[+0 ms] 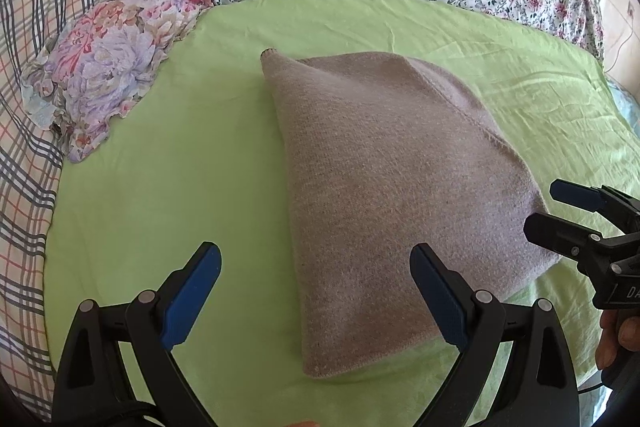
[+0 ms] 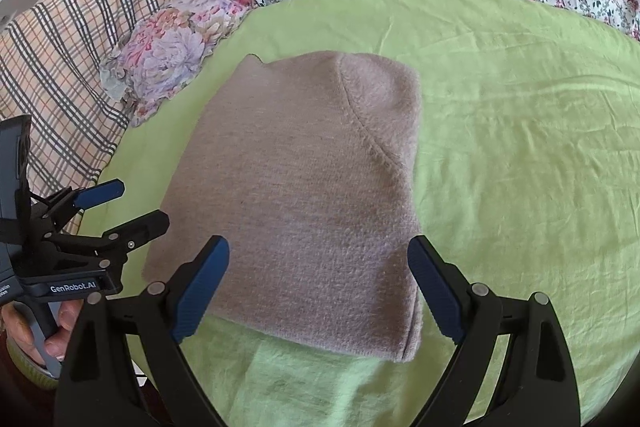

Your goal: Fold small clothes

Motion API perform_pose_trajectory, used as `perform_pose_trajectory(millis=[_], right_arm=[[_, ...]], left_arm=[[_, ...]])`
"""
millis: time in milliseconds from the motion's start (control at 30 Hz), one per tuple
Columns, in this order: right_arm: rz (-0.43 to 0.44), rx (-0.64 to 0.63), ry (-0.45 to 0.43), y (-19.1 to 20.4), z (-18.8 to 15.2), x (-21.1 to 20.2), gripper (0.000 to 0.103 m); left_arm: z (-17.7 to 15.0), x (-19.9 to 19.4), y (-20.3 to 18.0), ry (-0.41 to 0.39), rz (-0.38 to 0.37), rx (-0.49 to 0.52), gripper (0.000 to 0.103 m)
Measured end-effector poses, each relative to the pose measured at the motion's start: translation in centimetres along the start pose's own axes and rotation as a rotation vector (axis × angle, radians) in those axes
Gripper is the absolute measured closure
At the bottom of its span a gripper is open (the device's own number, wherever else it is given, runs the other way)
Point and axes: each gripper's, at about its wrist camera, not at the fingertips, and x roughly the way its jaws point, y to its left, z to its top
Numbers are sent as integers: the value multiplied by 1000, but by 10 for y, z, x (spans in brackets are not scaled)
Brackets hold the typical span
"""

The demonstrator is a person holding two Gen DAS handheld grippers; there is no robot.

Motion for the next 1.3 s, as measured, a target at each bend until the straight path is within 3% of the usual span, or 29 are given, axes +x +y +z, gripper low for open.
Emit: perform_pose_trajectory(millis=[1300], right_arm=[[6,-12,-25,10,2,-7,12]], left_arm=[[1,-6,-2,-22,-2,23,7]])
